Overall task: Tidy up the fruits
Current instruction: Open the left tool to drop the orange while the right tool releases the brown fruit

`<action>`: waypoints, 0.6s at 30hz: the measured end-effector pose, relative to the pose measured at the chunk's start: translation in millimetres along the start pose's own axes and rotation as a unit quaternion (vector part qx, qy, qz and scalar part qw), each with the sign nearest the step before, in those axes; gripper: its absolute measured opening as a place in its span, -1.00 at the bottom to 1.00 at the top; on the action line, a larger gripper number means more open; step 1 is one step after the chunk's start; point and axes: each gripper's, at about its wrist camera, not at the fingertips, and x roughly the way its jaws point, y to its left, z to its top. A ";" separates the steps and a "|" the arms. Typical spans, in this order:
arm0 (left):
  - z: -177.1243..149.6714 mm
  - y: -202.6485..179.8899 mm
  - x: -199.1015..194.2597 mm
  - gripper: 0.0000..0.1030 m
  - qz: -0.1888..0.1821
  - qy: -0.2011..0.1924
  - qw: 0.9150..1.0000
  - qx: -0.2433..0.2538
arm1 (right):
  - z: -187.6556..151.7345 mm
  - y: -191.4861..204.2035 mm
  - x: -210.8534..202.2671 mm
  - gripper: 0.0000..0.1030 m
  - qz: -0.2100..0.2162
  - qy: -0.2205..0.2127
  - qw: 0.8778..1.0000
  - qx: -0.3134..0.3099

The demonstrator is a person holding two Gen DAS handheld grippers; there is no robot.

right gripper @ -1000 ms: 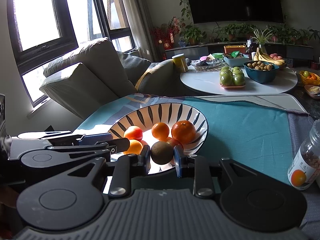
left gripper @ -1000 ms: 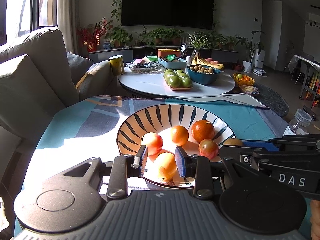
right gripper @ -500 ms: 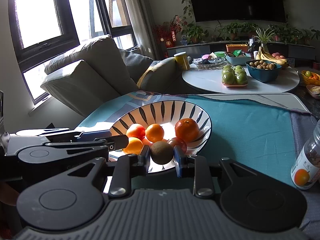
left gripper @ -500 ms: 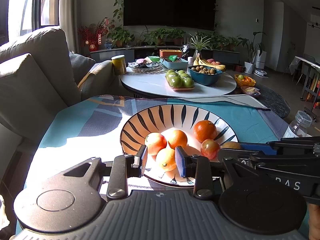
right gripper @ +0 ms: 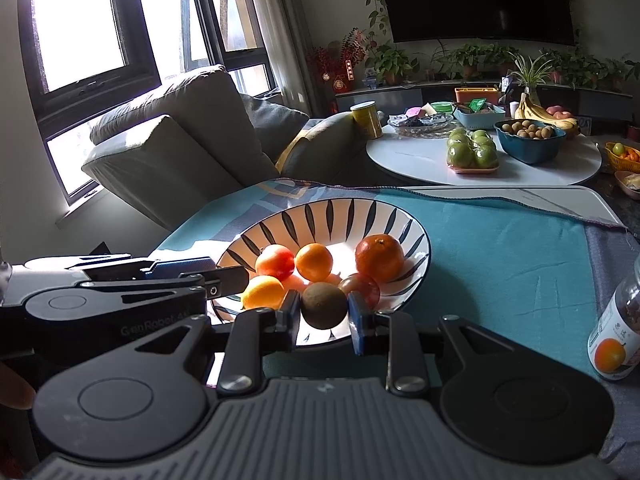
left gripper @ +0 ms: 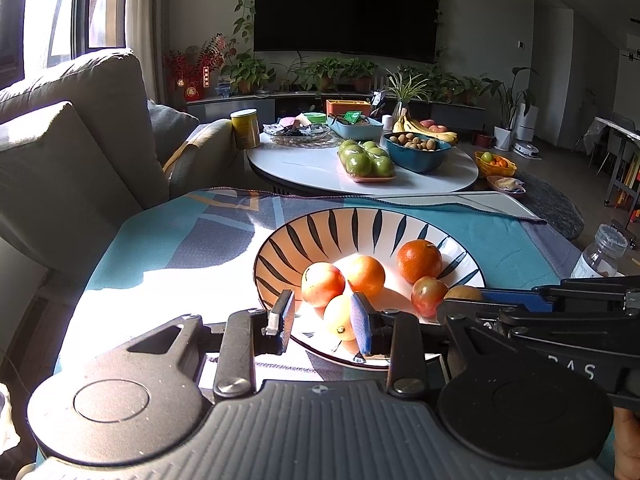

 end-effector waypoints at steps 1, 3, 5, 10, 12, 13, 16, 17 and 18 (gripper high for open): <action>-0.6 0.1 -0.1 -0.44 0.000 0.000 1.000 0.000 | 0.3 -0.5 0.0 0.64 0.000 0.001 1.000 0.000; -0.6 0.2 -0.1 -0.44 0.000 0.000 1.000 0.000 | 0.4 0.1 -0.1 0.64 0.000 0.001 1.000 -0.001; -0.7 0.2 -0.2 -0.44 0.000 0.000 1.000 0.000 | 0.3 0.8 0.0 0.64 0.000 0.001 1.000 -0.003; -1.0 0.1 -0.6 -0.44 0.001 0.000 1.000 0.000 | 0.5 2.0 -1.4 0.64 -0.001 -0.003 1.000 -0.004; -1.8 0.6 -1.3 -0.44 0.001 -0.001 1.000 -0.001 | 0.8 2.3 -2.4 0.64 -0.002 -0.005 1.000 -0.006; -1.9 0.5 -1.5 -0.44 0.001 -0.001 1.000 0.000 | 0.9 2.1 -2.9 0.64 -0.002 -0.006 1.000 -0.006; -1.9 1.0 -3.5 -0.44 0.003 -0.002 1.000 -0.001 | 2.2 2.1 -4.7 0.64 -0.002 -0.008 1.000 -0.004; -2.3 1.5 -5.4 -0.44 0.003 -0.003 1.000 -0.002 | 2.8 2.1 -5.6 0.64 -0.002 -0.009 1.000 -0.003; -2.2 1.9 -7.0 -0.44 0.003 -0.004 1.000 -0.002 | 3.1 2.6 -6.5 0.64 -0.003 -0.010 1.000 -0.003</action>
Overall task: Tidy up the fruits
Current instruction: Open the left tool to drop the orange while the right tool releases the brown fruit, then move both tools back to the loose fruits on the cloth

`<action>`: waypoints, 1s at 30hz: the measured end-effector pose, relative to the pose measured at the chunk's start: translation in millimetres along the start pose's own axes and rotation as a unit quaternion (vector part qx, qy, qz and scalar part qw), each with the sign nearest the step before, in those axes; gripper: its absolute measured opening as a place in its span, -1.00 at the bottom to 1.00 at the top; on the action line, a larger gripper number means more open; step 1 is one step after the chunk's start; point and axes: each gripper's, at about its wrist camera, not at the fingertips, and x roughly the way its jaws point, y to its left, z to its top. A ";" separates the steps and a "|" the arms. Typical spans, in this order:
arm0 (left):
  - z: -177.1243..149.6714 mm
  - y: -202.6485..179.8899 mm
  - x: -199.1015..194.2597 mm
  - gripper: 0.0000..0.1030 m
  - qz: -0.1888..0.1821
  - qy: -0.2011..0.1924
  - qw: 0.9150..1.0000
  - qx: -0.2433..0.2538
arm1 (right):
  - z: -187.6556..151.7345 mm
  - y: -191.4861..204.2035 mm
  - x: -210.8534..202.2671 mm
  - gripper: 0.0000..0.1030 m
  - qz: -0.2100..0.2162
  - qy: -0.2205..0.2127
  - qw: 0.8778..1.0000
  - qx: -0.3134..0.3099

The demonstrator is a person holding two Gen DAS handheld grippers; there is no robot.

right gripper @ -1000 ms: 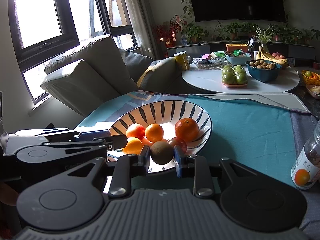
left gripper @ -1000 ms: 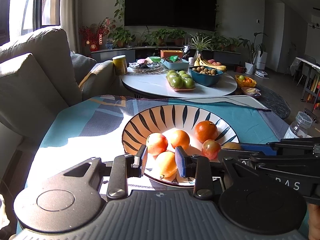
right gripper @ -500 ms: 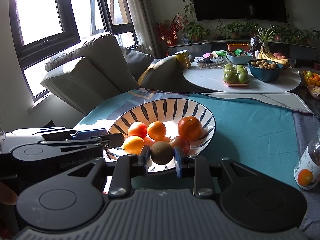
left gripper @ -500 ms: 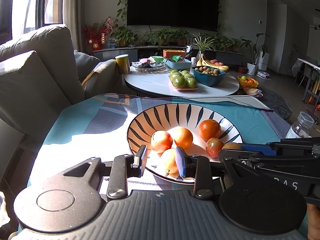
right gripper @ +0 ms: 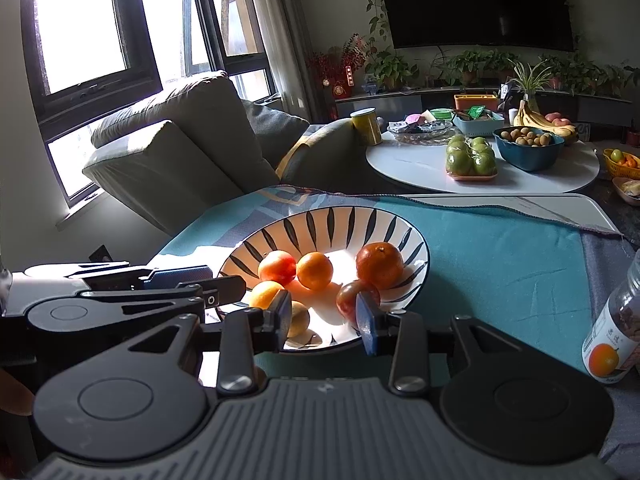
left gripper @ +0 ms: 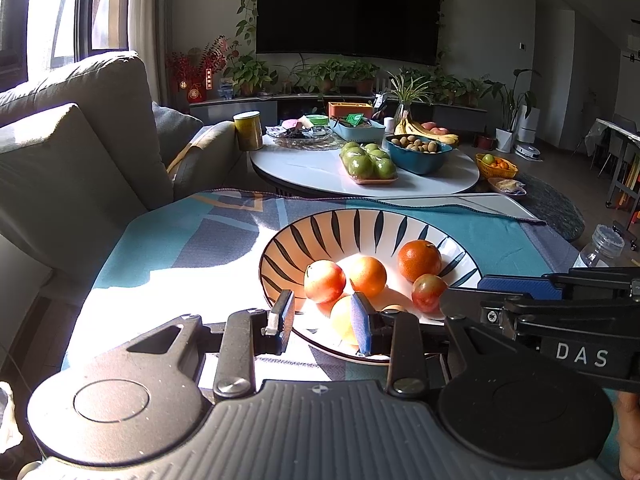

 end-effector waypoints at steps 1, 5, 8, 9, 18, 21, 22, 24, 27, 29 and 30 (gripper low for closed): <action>0.0 0.4 -1.8 -0.44 0.000 -0.001 1.000 0.000 | 0.4 0.6 -0.6 0.64 0.000 -0.001 1.000 0.000; -0.3 0.9 -8.7 -0.44 0.001 -0.003 1.000 -0.001 | 0.5 2.9 -4.7 0.64 0.000 -0.003 1.000 -0.002; -2.3 0.4 -15.2 -0.44 0.001 -0.004 1.000 -0.001 | 0.1 5.2 -9.0 0.64 0.000 -0.005 1.000 -0.003; -3.3 0.2 -17.2 -0.44 0.001 -0.004 1.000 -0.001 | -0.1 5.7 -10.4 0.64 0.000 -0.005 1.000 -0.003; -19.2 1.2 -42.8 -0.43 0.000 0.000 1.000 -0.009 | -12.6 8.9 -21.6 0.64 -0.008 0.007 1.000 -0.003; -23.9 4.7 -51.1 -0.43 0.005 0.000 1.000 -0.016 | -22.3 9.1 -24.0 0.64 -0.015 0.022 1.000 -0.003; -25.7 5.7 -54.2 -0.43 0.006 0.000 1.000 -0.018 | -24.9 9.3 -24.1 0.64 -0.018 0.027 0.999 -0.004; -28.9 6.3 -59.4 -0.43 0.007 0.000 1.000 -0.020 | -32.8 10.3 -24.1 0.64 -0.024 0.039 0.999 -0.005; -34.2 5.2 -67.6 -0.43 0.006 -0.001 1.000 -0.019 | -41.5 11.2 -23.6 0.64 -0.027 0.053 0.998 -0.003; -37.5 3.2 -71.7 -0.42 0.005 0.000 1.000 -0.016 | -46.4 12.0 -23.1 0.64 -0.028 0.062 0.998 -0.004; -39.3 1.9 -73.7 -0.42 0.003 0.002 1.000 -0.014 | -49.1 12.1 -22.9 0.64 -0.028 0.067 0.997 -0.004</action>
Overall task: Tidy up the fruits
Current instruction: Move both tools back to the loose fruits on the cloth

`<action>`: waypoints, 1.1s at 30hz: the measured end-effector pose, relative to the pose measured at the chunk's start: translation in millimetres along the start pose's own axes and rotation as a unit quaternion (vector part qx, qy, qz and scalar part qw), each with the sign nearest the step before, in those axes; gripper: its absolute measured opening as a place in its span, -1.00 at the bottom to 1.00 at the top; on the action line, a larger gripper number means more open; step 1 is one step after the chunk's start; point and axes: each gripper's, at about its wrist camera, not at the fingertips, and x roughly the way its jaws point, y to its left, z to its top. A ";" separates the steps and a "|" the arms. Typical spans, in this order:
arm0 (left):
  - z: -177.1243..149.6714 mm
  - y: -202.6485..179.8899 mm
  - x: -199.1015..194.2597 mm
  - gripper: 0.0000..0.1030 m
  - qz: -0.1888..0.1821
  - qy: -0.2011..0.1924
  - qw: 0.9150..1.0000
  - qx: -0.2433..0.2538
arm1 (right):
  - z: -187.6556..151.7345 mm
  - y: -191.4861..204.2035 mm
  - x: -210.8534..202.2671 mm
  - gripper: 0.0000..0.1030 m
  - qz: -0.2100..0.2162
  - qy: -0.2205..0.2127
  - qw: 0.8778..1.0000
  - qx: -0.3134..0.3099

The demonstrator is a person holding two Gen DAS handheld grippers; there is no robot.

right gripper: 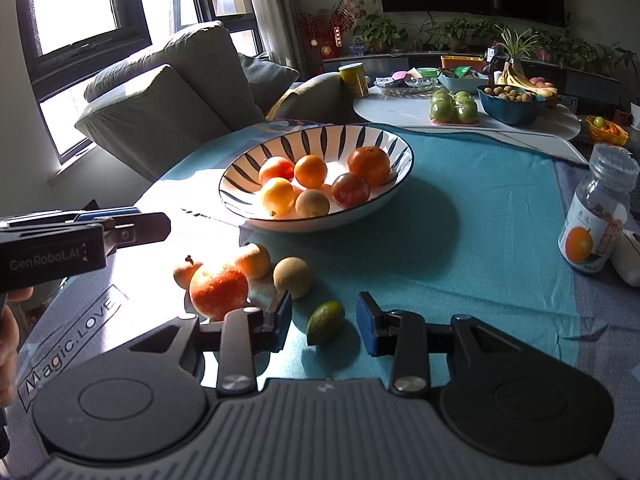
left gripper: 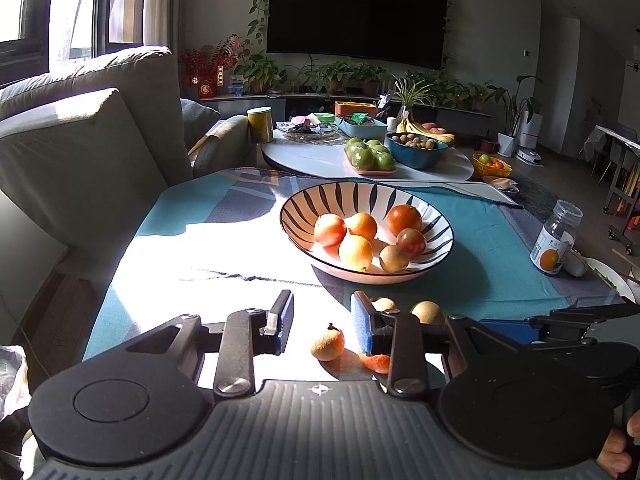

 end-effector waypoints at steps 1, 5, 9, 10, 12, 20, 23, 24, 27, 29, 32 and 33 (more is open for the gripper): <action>-2.4 -1.7 -2.1 -0.42 -0.002 0.003 1.000 0.003 | -2.1 -0.2 0.8 0.64 -0.001 0.006 1.000 0.001; -12.3 -9.1 -8.5 -0.42 -0.009 0.015 1.000 0.013 | -5.8 1.1 -2.1 0.64 -0.004 0.004 1.000 -0.008; -23.3 -17.2 -12.9 -0.41 -0.023 0.032 0.999 0.022 | -6.1 -4.6 -8.3 0.63 -0.002 0.001 1.000 0.005; -26.5 -19.9 -13.5 -0.41 -0.026 0.037 0.999 0.024 | -5.9 -5.0 -9.9 0.63 -0.003 -0.002 1.000 0.008; -31.4 -24.7 -13.4 -0.41 -0.033 0.045 0.998 0.030 | -5.9 -6.4 -13.9 0.63 -0.003 -0.006 1.000 0.013; -39.7 -34.9 -0.1 -0.41 -0.033 0.071 0.996 0.029 | -7.4 -4.6 -28.7 0.63 0.002 -0.026 0.999 0.019; -40.1 -33.0 9.0 -0.41 -0.020 0.082 0.996 0.019 | -7.8 -4.1 -31.6 0.63 0.003 -0.030 0.999 0.021; -39.9 -32.0 10.6 -0.43 -0.018 0.080 0.997 0.016 | -8.0 -4.1 -32.3 0.63 0.004 -0.031 0.999 0.022; -37.7 -32.3 12.7 -0.59 -0.018 0.080 0.997 0.015 | -8.1 -3.6 -32.7 0.63 0.005 -0.033 0.999 0.022; -37.9 -33.9 12.3 -0.67 -0.022 0.081 0.996 0.020 | -8.7 -3.9 -31.7 0.63 0.007 -0.031 0.999 0.020; -39.2 -37.4 10.2 -0.67 -0.022 0.077 0.996 0.035 | -10.2 -4.1 -27.6 0.63 0.003 -0.024 1.000 0.020; -39.4 -37.8 9.3 -0.67 -0.023 0.076 0.996 0.037 | -10.8 -4.0 -26.7 0.64 0.000 -0.025 0.999 0.020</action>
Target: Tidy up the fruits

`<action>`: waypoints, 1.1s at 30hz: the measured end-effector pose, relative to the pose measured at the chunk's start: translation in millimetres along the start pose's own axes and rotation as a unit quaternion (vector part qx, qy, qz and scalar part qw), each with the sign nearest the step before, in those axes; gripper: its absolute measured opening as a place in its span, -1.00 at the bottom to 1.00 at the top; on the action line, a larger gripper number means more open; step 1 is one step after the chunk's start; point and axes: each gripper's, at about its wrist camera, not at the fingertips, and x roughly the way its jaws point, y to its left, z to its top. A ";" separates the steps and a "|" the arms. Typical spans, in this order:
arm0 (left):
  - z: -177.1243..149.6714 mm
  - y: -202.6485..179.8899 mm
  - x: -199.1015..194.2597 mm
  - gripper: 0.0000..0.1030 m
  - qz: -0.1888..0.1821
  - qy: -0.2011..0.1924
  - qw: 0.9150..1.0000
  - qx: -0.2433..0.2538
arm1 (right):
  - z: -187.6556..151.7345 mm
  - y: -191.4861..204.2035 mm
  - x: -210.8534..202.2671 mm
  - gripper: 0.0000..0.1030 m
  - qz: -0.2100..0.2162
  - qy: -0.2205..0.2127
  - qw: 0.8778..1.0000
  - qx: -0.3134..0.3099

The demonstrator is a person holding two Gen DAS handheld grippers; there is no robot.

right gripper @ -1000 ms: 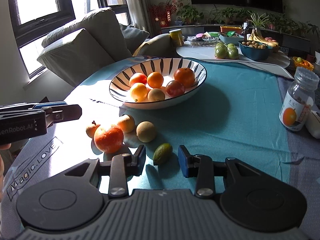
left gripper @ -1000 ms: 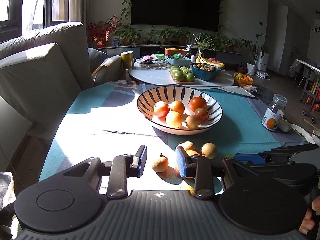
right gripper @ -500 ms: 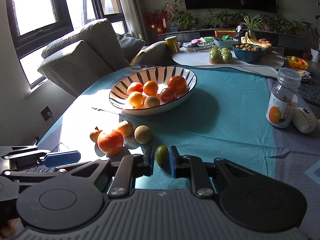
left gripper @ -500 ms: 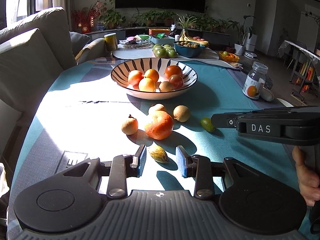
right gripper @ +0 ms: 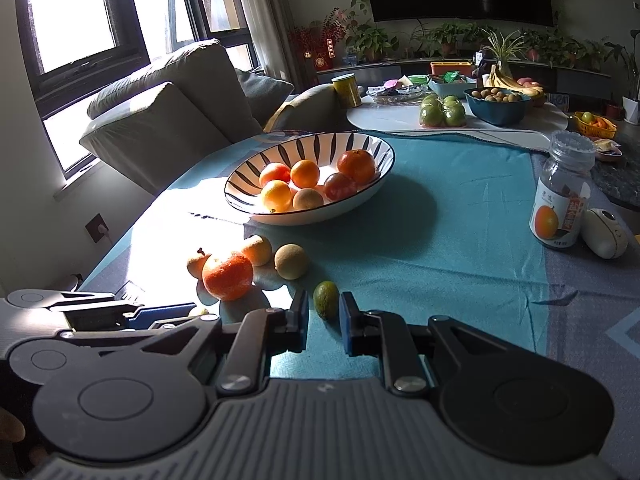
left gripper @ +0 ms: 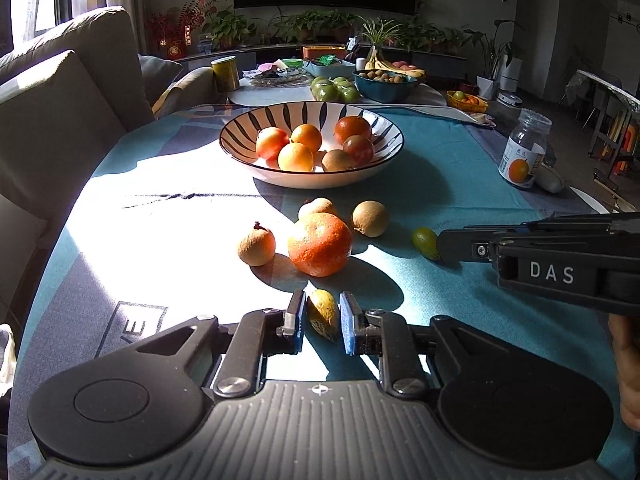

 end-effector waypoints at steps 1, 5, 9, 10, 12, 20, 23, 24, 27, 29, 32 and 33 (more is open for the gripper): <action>-0.1 -0.2 -0.9 -0.67 -0.001 -0.001 1.000 0.001 | -0.3 0.4 1.7 0.64 -0.002 0.002 1.000 -0.004; 0.9 0.0 -5.8 -0.67 0.001 -0.010 1.000 0.005 | 1.4 3.8 7.3 0.64 -0.001 0.007 1.000 -0.017; 1.6 2.8 -8.6 -0.67 0.002 -0.014 1.000 0.000 | 2.8 6.4 13.6 0.64 -0.006 0.009 1.000 -0.025; 1.7 3.6 -8.7 -0.67 0.002 -0.014 1.000 -0.002 | 3.1 6.6 15.0 0.64 -0.007 0.010 1.000 -0.026; 1.4 4.7 -9.1 -0.67 0.002 -0.014 1.000 -0.004 | 3.3 6.7 18.7 0.64 -0.012 0.015 0.999 -0.029; 5.9 3.6 -13.3 -0.67 -0.005 -0.024 1.000 -0.006 | 3.2 3.2 10.9 0.61 0.006 0.020 1.000 -0.009; 11.0 2.1 -17.1 -0.67 -0.006 -0.033 0.999 -0.001 | 7.8 7.4 1.4 0.61 0.012 0.002 1.000 -0.012; 14.2 2.0 -18.3 -0.67 -0.005 -0.037 0.999 0.000 | 9.9 8.5 -1.6 0.61 0.015 -0.003 1.000 -0.011; 23.0 2.7 -20.7 -0.67 -0.004 -0.049 0.999 0.002 | 16.3 10.7 -7.8 0.61 0.021 -0.019 1.000 -0.011; 28.1 3.2 -21.2 -0.67 -0.002 -0.055 0.998 0.002 | 20.6 11.7 -9.5 0.61 0.023 -0.027 0.999 -0.013; 36.4 3.8 -21.3 -0.67 0.000 -0.064 0.998 0.001 | 27.2 11.5 -9.5 0.61 0.023 -0.037 0.999 -0.013; 39.7 4.2 -21.1 -0.67 0.000 -0.068 0.998 0.001 | 29.6 11.8 -9.3 0.61 0.024 -0.040 0.999 -0.013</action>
